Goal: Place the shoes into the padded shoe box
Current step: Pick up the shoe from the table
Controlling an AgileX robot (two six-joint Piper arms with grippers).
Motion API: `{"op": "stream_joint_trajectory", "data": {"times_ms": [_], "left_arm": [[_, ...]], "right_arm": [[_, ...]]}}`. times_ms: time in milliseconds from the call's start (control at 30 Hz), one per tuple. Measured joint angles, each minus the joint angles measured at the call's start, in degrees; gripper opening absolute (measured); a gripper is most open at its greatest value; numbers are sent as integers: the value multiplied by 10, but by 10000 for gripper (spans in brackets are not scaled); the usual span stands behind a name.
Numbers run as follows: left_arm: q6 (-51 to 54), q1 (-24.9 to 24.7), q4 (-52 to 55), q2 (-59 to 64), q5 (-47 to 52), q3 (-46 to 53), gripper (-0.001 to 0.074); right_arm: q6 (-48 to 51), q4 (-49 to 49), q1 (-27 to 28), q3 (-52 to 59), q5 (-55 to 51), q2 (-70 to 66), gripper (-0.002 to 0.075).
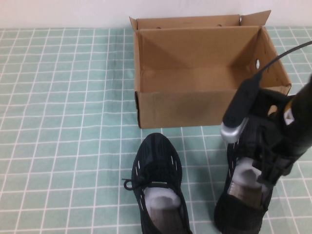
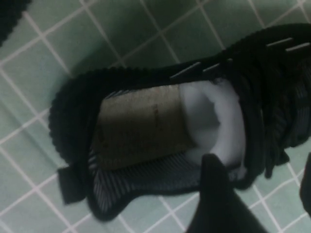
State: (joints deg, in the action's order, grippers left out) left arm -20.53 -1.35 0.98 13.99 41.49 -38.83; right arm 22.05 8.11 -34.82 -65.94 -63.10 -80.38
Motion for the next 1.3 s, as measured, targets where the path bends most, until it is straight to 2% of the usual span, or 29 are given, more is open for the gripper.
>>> {"op": "stream_joint_trajectory", "data": {"times_ms": [567,667,867,1133,1300], "left_arm": [[0,0,0,0,0,0,-4],[0,0,0,0,0,0,-4],[0,0,0,0,0,0,-4],[0,0,0,0,0,0,-4],[0,0,0,0,0,0,-4]], "right_arm": [[-15,15,0,-3,30,-106,326],[-22,15,0,-5,30,-107,251],[-30,26,0,-5,30,-107,-2],[-47,32,0,-13,28,-108,-9],[-66,27,0,-65,-20,-113,-9]]}}
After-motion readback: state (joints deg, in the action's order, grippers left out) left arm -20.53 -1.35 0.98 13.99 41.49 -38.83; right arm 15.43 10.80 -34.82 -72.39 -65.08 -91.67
